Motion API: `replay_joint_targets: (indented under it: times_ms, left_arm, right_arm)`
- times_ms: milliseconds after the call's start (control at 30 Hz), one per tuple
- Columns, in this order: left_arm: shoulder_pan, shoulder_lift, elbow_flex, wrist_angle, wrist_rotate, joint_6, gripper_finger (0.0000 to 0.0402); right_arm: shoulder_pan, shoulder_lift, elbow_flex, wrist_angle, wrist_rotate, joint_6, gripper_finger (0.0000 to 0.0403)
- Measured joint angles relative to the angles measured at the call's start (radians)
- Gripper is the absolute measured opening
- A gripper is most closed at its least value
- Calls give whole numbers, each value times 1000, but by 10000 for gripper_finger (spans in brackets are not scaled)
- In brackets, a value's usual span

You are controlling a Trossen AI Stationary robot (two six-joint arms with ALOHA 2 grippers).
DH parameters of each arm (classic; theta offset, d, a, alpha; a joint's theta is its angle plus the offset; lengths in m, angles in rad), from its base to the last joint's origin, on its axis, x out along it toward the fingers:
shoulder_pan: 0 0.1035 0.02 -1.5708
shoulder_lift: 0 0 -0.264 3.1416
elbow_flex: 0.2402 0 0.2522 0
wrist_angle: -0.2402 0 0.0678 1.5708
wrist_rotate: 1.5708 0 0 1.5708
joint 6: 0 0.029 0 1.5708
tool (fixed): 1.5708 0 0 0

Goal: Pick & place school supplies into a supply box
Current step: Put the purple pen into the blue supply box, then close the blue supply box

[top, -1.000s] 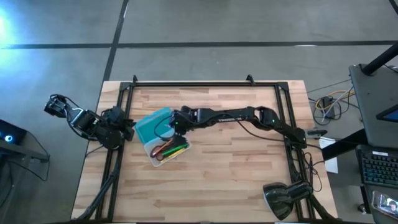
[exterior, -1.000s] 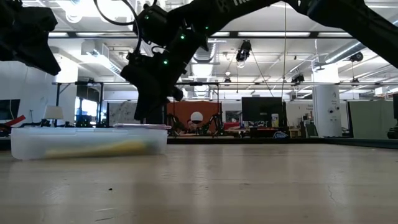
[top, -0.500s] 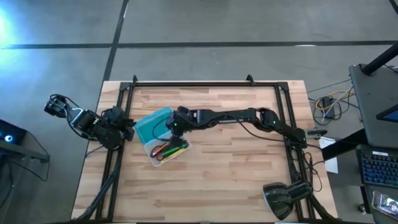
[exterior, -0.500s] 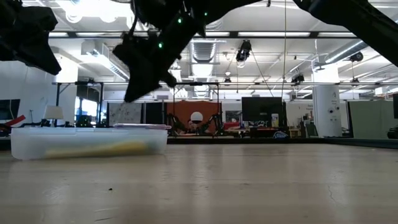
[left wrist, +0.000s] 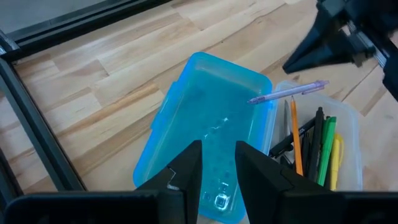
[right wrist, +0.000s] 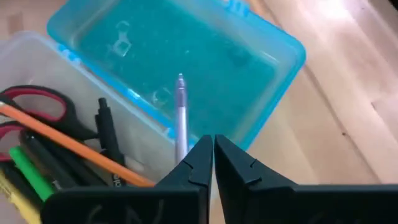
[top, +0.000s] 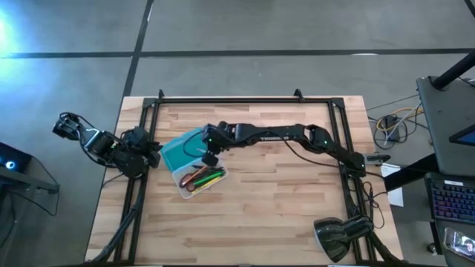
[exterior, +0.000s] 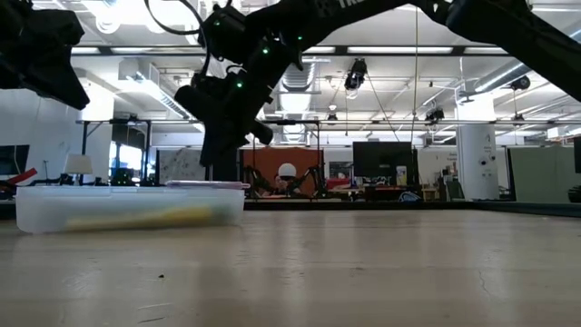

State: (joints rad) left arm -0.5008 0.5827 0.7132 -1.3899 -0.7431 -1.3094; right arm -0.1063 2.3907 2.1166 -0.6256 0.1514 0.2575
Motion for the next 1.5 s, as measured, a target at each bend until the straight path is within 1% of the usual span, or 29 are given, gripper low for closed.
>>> replay_joint_targets:
  times_ms: [133, 333, 567, 700, 867, 1033, 1167, 1200, 1333, 1433, 1500]
  left_arm:
    - [0, 0, 0, -1, -1, 0, 80]
    - [0, 0, 0, -1, -7, 3, 80]
    - [0, 0, 0, 0, -7, 2, 80]
    - [0, 0, 0, 1, -7, 1, 80]
    - [0, 0, 0, 2, -7, 1, 80]
    - [0, 0, 0, 2, -7, 0, 80]
    - [0, 0, 0, 2, -7, 0, 80]
    - [0, 0, 0, 2, -7, 0, 80]
    - [0, 0, 0, 2, -7, 0, 80]
    - [0, 0, 0, 3, -7, 0, 80]
    - [0, 0, 0, 2, -7, 0, 80]
  right_arm:
    - [11, 1, -12, 4, 34, 1, 8]
    - [17, 2, -68, -3, 28, 1, 8]
    - [42, 2, -62, 6, 20, -29, 8]
    - [50, 2, -67, 3, -39, -25, 8]
    - [66, 2, -71, 15, -160, -43, 9]
    - [86, 2, -30, 38, -184, -73, 9]
    - [85, 2, 10, 41, -276, -114, 9]
    - [85, 2, 16, 39, -273, -117, 9]
    - [82, 1, 23, 26, -123, -81, 9]
    - [64, -1, 23, 6, -89, -76, 9]
    - [61, -6, 23, -19, -42, -73, 9]
